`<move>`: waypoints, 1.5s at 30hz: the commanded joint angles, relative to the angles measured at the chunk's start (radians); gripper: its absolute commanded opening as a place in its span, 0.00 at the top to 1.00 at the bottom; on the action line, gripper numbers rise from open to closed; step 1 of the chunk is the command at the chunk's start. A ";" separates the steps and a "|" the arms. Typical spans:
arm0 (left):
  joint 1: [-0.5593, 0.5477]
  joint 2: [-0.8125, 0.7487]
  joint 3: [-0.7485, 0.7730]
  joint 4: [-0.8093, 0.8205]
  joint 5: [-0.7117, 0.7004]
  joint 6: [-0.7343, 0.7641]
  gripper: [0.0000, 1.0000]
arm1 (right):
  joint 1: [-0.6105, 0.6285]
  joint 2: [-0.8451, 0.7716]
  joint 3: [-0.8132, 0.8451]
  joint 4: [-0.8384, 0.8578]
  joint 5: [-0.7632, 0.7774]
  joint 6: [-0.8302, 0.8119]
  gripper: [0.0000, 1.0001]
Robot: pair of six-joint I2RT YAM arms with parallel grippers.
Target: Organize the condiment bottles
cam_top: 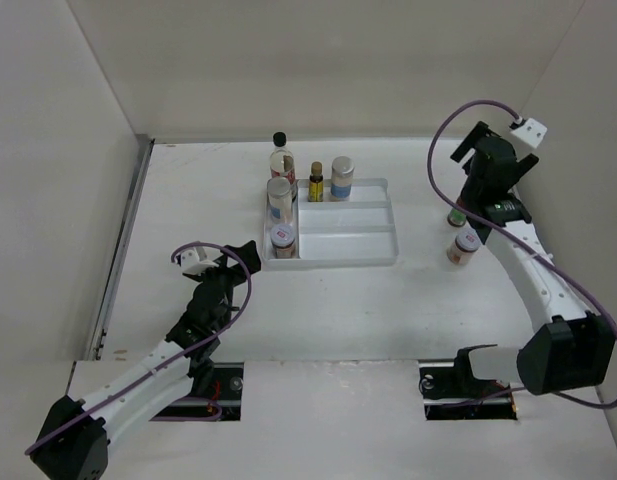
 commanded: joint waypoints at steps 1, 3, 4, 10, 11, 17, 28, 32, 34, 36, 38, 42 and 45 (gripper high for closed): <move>-0.005 0.011 -0.001 0.046 0.006 -0.007 0.04 | -0.032 0.053 -0.044 -0.092 0.011 -0.002 0.05; -0.005 0.013 0.000 0.046 0.006 -0.007 0.04 | -0.059 0.076 -0.055 -0.082 0.001 -0.001 0.05; -0.005 0.013 0.000 0.046 0.006 -0.007 0.04 | -0.070 0.092 -0.058 -0.077 -0.007 0.002 0.05; -0.010 0.028 0.000 0.057 0.006 -0.007 0.04 | -0.124 0.176 -0.045 -0.054 -0.074 0.010 0.11; -0.010 0.031 0.000 0.058 0.006 -0.007 0.04 | -0.130 0.187 -0.045 -0.046 -0.081 0.012 0.13; -0.011 0.035 -0.001 0.060 0.006 -0.007 0.04 | -0.141 0.240 -0.042 0.016 -0.084 0.005 0.39; -0.013 0.025 -0.003 0.060 0.004 -0.007 0.04 | -0.075 0.113 -0.050 0.095 0.002 -0.040 0.73; -0.014 0.024 -0.003 0.060 0.001 -0.007 0.04 | 0.052 0.079 -0.015 0.147 -0.016 -0.076 0.71; -0.014 0.016 -0.003 0.055 -0.002 -0.007 0.04 | 0.107 0.102 0.017 0.161 -0.051 -0.068 0.71; -0.013 0.004 -0.006 0.051 -0.003 -0.006 0.04 | 0.149 0.148 0.062 0.168 -0.087 -0.050 0.71; -0.010 -0.011 -0.007 0.045 -0.003 -0.004 0.04 | 0.178 0.197 0.112 0.161 -0.111 -0.027 0.71; 0.000 -0.038 -0.010 0.034 -0.006 -0.004 0.04 | 0.223 0.285 0.203 0.170 -0.147 0.001 0.71; 0.010 -0.064 -0.012 0.017 -0.012 -0.004 0.04 | 0.249 0.361 0.286 0.158 -0.153 0.001 0.71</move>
